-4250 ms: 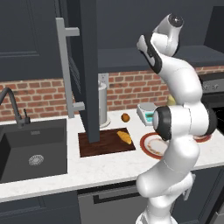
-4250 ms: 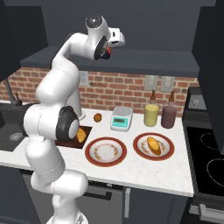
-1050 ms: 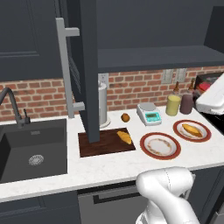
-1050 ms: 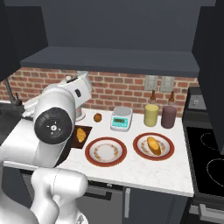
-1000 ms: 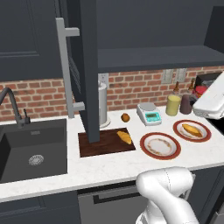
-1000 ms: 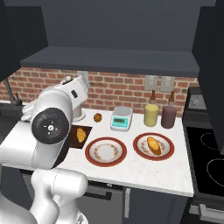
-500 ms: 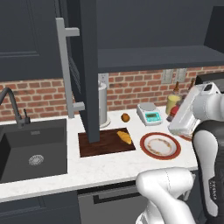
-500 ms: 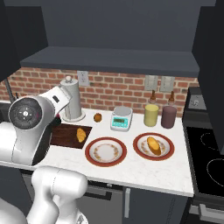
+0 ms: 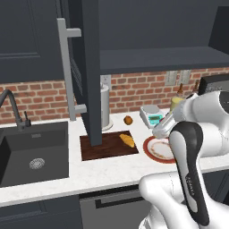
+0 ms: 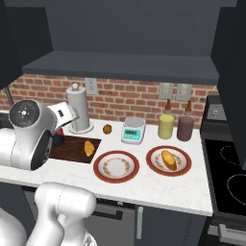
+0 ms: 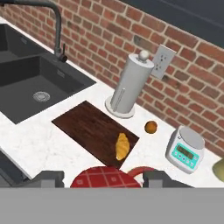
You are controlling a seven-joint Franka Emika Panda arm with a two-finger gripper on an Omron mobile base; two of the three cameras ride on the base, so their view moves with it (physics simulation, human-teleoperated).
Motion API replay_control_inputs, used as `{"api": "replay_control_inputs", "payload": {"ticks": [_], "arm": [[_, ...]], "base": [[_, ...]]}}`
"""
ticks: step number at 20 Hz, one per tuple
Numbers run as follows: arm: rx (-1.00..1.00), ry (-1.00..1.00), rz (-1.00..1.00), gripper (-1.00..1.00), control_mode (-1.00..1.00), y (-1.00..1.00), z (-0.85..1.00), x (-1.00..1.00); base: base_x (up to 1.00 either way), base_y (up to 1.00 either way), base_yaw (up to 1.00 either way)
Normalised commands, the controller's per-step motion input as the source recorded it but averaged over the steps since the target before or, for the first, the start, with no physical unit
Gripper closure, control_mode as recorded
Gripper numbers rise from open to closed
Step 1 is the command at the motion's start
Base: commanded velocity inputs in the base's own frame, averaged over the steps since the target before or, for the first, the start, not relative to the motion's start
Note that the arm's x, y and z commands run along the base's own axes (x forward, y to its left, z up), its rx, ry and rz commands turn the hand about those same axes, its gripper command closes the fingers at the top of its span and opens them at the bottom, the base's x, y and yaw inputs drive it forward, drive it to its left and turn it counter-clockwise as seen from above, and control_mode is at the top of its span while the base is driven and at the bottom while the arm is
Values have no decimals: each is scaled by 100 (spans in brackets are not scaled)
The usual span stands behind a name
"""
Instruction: From the different types of pastries on the counter, select a croissant and place it on the cutting board. Then retrieve a jar of jam from the cabinet and place it alongside the croissant on the cutting board.
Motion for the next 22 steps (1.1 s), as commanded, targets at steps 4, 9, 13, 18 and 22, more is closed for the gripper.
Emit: {"api": "replay_control_inputs", "payload": {"ticks": [4, 9, 13, 18, 22], "arm": [[10, -16, -11, 100, -100, 33, -100, 38], [7, -38, -10, 100, -100, 27, -100, 26], [5, -43, -11, 100, -100, 35, -100, 30], [0, -37, -20, 100, -100, 49, -100, 39], [0, -35, -30, 100, -100, 45, -100, 42]], "base": [[0, 0, 0], [0, 0, 0], [0, 0, 0], [0, 0, 0], [0, 0, 0]]}}
